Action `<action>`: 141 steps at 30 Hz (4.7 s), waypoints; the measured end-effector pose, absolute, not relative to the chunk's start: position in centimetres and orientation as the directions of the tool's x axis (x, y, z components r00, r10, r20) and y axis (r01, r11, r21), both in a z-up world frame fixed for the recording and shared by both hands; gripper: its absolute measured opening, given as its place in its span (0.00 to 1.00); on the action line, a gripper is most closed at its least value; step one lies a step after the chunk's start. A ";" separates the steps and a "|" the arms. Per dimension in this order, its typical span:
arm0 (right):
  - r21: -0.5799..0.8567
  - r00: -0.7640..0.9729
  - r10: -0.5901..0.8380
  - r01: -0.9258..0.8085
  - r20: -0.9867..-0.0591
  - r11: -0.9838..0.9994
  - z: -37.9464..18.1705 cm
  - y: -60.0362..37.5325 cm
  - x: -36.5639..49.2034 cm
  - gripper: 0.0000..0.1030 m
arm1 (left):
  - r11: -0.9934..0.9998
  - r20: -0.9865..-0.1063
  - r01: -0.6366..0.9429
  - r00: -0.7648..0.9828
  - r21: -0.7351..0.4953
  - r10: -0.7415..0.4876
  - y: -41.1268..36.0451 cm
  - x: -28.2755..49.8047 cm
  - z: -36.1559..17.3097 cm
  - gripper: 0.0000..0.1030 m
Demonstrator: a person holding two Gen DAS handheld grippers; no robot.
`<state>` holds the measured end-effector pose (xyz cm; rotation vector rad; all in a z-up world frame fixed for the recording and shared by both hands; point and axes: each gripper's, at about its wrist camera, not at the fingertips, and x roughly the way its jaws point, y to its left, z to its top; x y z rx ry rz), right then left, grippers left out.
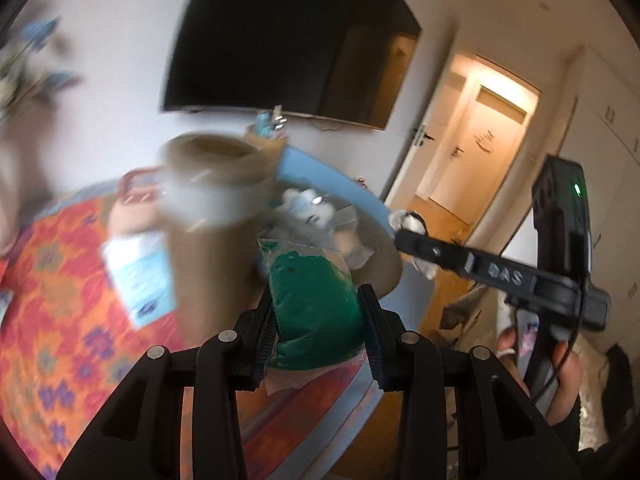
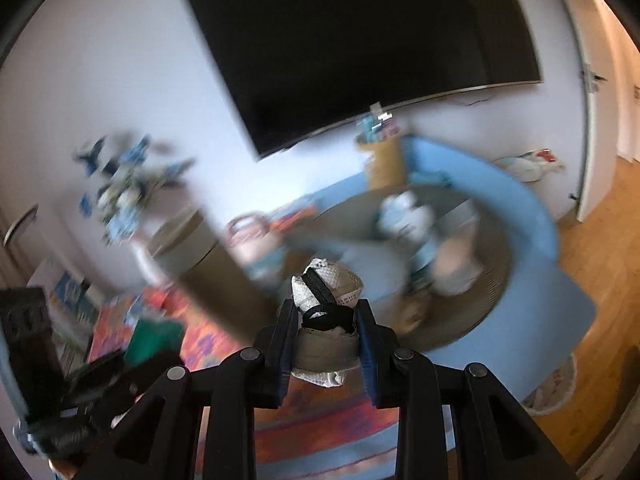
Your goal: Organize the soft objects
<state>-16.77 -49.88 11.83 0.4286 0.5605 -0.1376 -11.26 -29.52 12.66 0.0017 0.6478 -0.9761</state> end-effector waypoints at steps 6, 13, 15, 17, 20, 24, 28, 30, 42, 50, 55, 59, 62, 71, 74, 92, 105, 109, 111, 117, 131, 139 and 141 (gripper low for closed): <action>0.342 0.845 -0.059 0.278 -0.531 0.897 14.0 -55.0 -13.4 0.27 | 0.645 -0.528 0.737 0.472 -0.204 -0.706 -36.3 -10.7 13.8 0.35; 0.375 0.802 -0.072 0.354 -0.593 0.857 12.8 -60.2 -8.5 0.27 | 0.734 -0.570 0.641 0.525 -0.223 -0.632 -43.2 -6.3 13.7 0.35; 0.472 0.803 -0.003 0.353 -0.596 0.808 11.5 -62.5 -8.2 0.27 | 0.743 -0.581 0.638 0.533 -0.202 -0.615 -44.2 -5.5 13.4 0.35; 0.518 0.800 0.032 0.357 -0.600 0.778 10.4 -64.0 -8.2 0.27 | 0.770 -0.571 0.616 0.577 -0.167 -0.585 -44.7 -5.2 13.3 0.41; 0.537 0.792 0.060 0.354 -0.608 0.765 9.3 -65.2 -7.8 0.32 | 0.792 -0.569 0.593 0.605 -0.144 -0.557 -44.9 -4.6 12.9 0.83; 0.592 0.804 0.086 0.356 -0.588 0.723 8.5 -66.1 -8.5 0.58 | 0.786 -0.572 0.598 0.594 -0.157 -0.566 -45.0 -4.2 12.5 0.88; 0.616 0.814 0.106 0.340 -0.571 0.711 8.5 -66.4 -9.7 0.58 | 0.769 -0.569 0.623 0.585 -0.139 -0.578 -45.3 -5.4 12.6 0.88; 0.640 0.823 0.122 0.329 -0.555 0.694 8.6 -66.5 -10.6 0.58 | 0.744 -0.559 0.652 0.567 -0.145 -0.605 -45.2 -6.7 12.9 0.88; 0.714 0.908 0.143 0.204 -0.393 0.670 9.8 -63.8 -18.9 0.59 | 0.646 -0.541 0.763 0.536 -0.018 -0.648 -38.4 -17.3 14.6 0.88; 0.563 0.892 0.385 -0.197 -0.237 0.803 11.7 -52.7 -21.4 0.59 | 0.760 -0.526 0.650 0.638 -0.024 -0.563 -25.4 -17.6 15.3 0.88; 0.404 0.837 0.479 -0.355 -0.265 0.843 14.6 -43.2 -20.2 0.90 | 0.922 -0.526 0.388 0.783 -0.004 -0.332 -16.0 -13.2 14.5 0.89; 0.325 0.784 0.506 -0.404 -0.358 0.855 14.1 -34.7 -17.0 0.90 | 0.983 -0.562 0.171 0.820 0.067 -0.104 -10.3 -9.2 11.4 0.89; 0.235 0.769 0.415 -0.342 -0.486 0.910 12.0 -29.5 -13.2 0.90 | 0.996 -0.608 0.067 0.794 0.066 -0.013 -6.3 -5.9 7.9 0.89; 0.235 0.681 0.298 -0.187 -0.669 0.954 5.1 -24.7 -1.7 0.90 | 1.000 -0.671 -0.001 0.741 0.012 0.009 -2.1 -2.2 1.6 0.89; 0.179 0.690 0.233 -0.150 -0.685 0.972 3.4 -23.4 0.2 0.90 | 0.998 -0.666 -0.021 0.745 -0.058 -0.023 -1.0 -2.2 1.7 0.89; -0.022 0.678 0.074 -0.132 -0.732 0.991 0.6 -19.8 1.3 0.92 | 0.979 -0.670 -0.064 0.738 -0.192 -0.083 1.3 -2.0 1.5 0.89; -0.005 0.644 0.082 -0.133 -0.761 0.991 0.0 -20.0 1.9 0.93 | 0.977 -0.677 -0.063 0.730 -0.202 -0.093 1.5 -1.9 1.4 0.89; -0.004 0.636 0.083 -0.134 -0.767 0.991 -0.1 -19.9 2.0 0.93 | 0.977 -0.682 -0.064 0.725 -0.205 -0.096 1.6 -1.8 1.3 0.89; -0.001 0.632 0.084 -0.132 -0.770 0.991 -0.2 -19.8 2.0 0.93 | 0.976 -0.683 -0.066 0.724 -0.207 -0.096 1.6 -1.8 1.3 0.89; -0.005 0.618 0.073 -0.123 -0.783 0.992 -0.5 -19.8 2.3 0.93 | 0.975 -0.691 -0.069 0.716 -0.213 -0.100 1.7 -1.6 1.1 0.89; 0.018 0.570 0.085 -0.121 -0.817 0.992 -1.1 -20.1 3.1 1.00 | 0.966 -0.797 -0.147 0.598 -0.215 -0.087 2.4 -0.6 1.1 0.88; 0.024 0.568 0.091 -0.124 -0.818 0.992 -1.2 -20.2 3.3 1.00 | 0.927 -0.738 -0.058 0.624 -0.369 -0.255 0.9 5.3 5.5 0.89; 0.023 0.567 0.090 -0.124 -0.819 0.992 -1.2 -20.1 3.3 1.00 | 0.930 -0.751 -0.069 0.612 -0.361 -0.247 -0.4 7.9 4.4 0.88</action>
